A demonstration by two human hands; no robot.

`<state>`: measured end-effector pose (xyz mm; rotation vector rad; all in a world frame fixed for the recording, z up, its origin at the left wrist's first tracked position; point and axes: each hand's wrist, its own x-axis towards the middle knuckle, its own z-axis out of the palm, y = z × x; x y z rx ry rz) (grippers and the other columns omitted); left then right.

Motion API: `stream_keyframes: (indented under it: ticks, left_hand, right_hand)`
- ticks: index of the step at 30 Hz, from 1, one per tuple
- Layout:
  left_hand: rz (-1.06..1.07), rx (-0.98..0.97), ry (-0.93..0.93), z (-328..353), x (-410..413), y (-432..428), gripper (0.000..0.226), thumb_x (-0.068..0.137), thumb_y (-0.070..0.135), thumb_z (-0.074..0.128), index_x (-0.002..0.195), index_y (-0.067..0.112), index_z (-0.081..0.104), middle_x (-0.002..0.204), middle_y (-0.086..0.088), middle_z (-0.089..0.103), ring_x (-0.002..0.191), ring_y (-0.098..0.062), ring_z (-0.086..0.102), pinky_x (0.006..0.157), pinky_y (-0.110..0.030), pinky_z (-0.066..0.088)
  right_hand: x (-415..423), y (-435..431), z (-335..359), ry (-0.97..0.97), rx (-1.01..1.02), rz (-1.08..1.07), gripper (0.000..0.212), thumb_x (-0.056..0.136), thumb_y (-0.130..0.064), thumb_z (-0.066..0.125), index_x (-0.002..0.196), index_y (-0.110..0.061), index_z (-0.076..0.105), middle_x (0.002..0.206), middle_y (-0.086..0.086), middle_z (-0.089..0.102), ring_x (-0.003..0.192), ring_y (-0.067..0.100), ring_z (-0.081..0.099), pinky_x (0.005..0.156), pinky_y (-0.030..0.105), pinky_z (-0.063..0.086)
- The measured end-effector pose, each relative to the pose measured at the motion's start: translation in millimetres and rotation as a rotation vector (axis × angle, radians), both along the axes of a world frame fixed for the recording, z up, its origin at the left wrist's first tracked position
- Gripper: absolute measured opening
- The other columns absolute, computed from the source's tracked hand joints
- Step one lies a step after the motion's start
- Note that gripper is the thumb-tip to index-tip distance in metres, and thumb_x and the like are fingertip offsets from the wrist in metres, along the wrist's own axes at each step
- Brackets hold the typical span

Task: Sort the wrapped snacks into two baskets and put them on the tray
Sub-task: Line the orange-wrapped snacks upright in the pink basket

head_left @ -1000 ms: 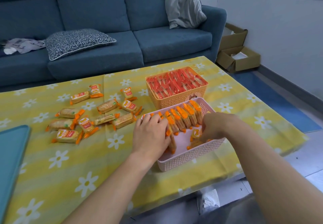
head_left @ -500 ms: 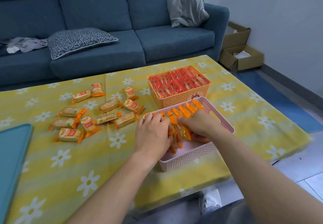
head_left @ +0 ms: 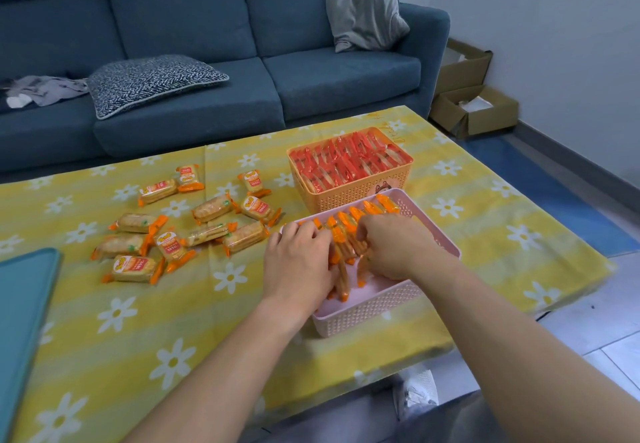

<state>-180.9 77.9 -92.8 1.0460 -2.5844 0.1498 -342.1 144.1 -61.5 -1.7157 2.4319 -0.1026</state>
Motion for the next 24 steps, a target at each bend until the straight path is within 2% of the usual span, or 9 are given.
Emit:
stream_keyframes:
  ticks: [3, 5, 8, 12, 15, 17, 20, 22, 24]
  left_hand:
    - [-0.015, -0.043, -0.013, 1, -1, 2, 0.022, 0.074, 0.042, 0.071, 0.085, 0.025, 0.061, 0.092, 0.005, 0.060, 0.096, -0.025, 0.056, 0.076, -0.037, 0.038]
    - [-0.024, -0.066, -0.025, 3, -2, 3, 0.022, 0.072, 0.038, 0.075, 0.083, 0.024, 0.062, 0.089, 0.003, 0.060, 0.092, -0.026, 0.057, 0.074, -0.037, 0.038]
    - [-0.055, -0.124, -0.030, 3, -3, 6, 0.019, 0.067, 0.023, 0.079, 0.075, 0.022, 0.062, 0.081, 0.002, 0.060, 0.084, -0.027, 0.058, 0.070, -0.037, 0.038]
    - [-0.084, -0.052, 0.008, 3, -4, 5, 0.029, 0.070, 0.040, 0.076, 0.085, 0.022, 0.059, 0.083, 0.002, 0.063, 0.086, -0.026, 0.059, 0.074, -0.039, 0.040]
    - [-0.116, 0.082, 0.002, 5, -8, 4, 0.054, 0.066, 0.052, 0.073, 0.104, 0.019, 0.055, 0.096, 0.001, 0.065, 0.095, -0.027, 0.057, 0.078, -0.041, 0.044]
    - [-0.155, 0.098, -0.038, 5, -13, 4, 0.058, 0.068, 0.051, 0.070, 0.115, 0.023, 0.052, 0.103, 0.002, 0.061, 0.100, -0.026, 0.054, 0.080, -0.039, 0.043]
    - [-0.176, 0.068, -0.095, 2, -20, 1, 0.049, 0.079, 0.044, 0.066, 0.121, 0.026, 0.048, 0.106, 0.001, 0.054, 0.102, -0.026, 0.051, 0.079, -0.038, 0.039]
    - [-0.161, 0.049, -0.095, -1, -22, 0, 0.035, 0.087, 0.041, 0.062, 0.116, 0.029, 0.048, 0.105, 0.001, 0.052, 0.104, -0.026, 0.051, 0.077, -0.037, 0.037]
    - [-0.154, 0.050, -0.085, -2, -23, 0, 0.027, 0.089, 0.047, 0.059, 0.106, 0.030, 0.050, 0.103, 0.000, 0.051, 0.102, -0.026, 0.049, 0.076, -0.037, 0.036]
  right_hand:
    - [0, -2, -5, -0.068, -0.063, 0.132, 0.037, 0.077, -0.008, 0.069, 0.109, -0.019, 0.057, 0.105, 0.005, 0.058, 0.094, 0.025, 0.055, 0.071, 0.034, 0.042]
    - [1, -3, -7, -0.199, -0.098, 0.148, 0.034, 0.079, -0.002, 0.064, 0.108, -0.017, 0.054, 0.105, 0.004, 0.046, 0.092, 0.023, 0.045, 0.078, 0.038, 0.045]
    - [4, -3, -13, -0.260, -0.183, 0.134, 0.033, 0.078, 0.007, 0.055, 0.099, -0.019, 0.047, 0.103, 0.005, 0.045, 0.099, 0.026, 0.048, 0.080, 0.040, 0.045]
    - [6, -2, -23, -0.351, -0.303, 0.017, 0.040, 0.078, 0.007, 0.059, 0.099, -0.022, 0.041, 0.109, 0.006, 0.043, 0.095, 0.032, 0.051, 0.076, 0.040, 0.046]
    - [11, -4, -29, -0.412, -0.372, -0.073, 0.035, 0.077, 0.002, 0.063, 0.098, -0.017, 0.043, 0.108, 0.012, 0.050, 0.091, 0.031, 0.050, 0.071, 0.038, 0.041]
    - [16, -4, -30, -0.478, -0.384, -0.102, 0.029, 0.077, -0.001, 0.066, 0.098, -0.011, 0.049, 0.097, 0.011, 0.060, 0.089, 0.031, 0.056, 0.069, 0.039, 0.041]
    - [14, -2, -25, -0.651, -0.308, -0.159, 0.034, 0.075, -0.001, 0.070, 0.101, -0.015, 0.053, 0.082, 0.002, 0.066, 0.081, 0.022, 0.062, 0.064, 0.032, 0.044]
    - [2, -1, -18, -0.754, -0.247, -0.188, 0.033, 0.077, 0.001, 0.066, 0.102, -0.016, 0.052, 0.079, 0.003, 0.072, 0.076, 0.018, 0.064, 0.066, 0.031, 0.048]
    - [-18, 4, -10, -0.663, -0.232, -0.230, 0.029, 0.082, -0.003, 0.061, 0.107, -0.017, 0.054, 0.087, 0.006, 0.075, 0.082, 0.022, 0.067, 0.072, 0.035, 0.054]
